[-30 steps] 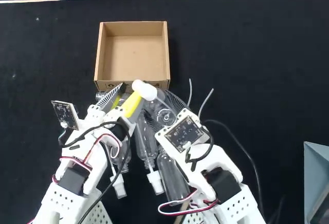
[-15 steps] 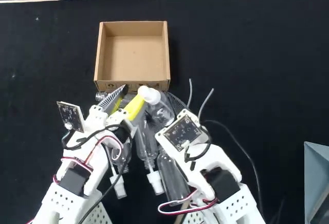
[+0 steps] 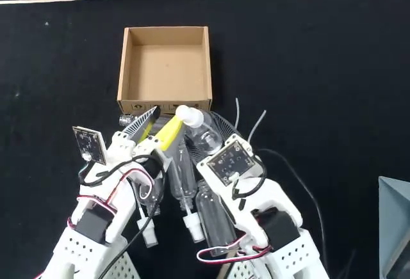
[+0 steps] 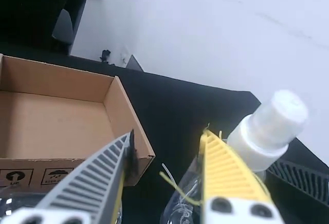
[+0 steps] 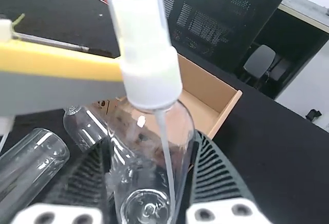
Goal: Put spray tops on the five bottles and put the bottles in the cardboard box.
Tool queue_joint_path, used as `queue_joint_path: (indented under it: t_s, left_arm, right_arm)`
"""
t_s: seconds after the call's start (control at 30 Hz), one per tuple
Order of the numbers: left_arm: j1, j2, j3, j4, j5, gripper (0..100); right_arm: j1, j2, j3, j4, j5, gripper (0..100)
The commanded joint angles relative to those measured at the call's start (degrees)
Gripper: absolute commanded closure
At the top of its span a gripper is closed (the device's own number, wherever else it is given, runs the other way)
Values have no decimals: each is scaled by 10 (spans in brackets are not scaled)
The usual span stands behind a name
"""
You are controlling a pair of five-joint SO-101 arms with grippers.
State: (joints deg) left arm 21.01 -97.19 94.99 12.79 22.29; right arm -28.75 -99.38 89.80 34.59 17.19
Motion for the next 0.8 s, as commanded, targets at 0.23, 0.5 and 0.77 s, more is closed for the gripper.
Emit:
queue_joint_path:
  t_s: [0.23, 0.5, 0.77]
  left_arm:
    - [-37, -2, -18, -8, -12, 799]
    - [-130, -2, -17, -4, -47, 799]
    - [-211, -2, -5, -4, -69, 799]
  right_arm:
    - [14, -8, 4, -25, -9, 987]
    - [14, -8, 4, -25, -9, 987]
    - [14, -8, 5, -25, -9, 987]
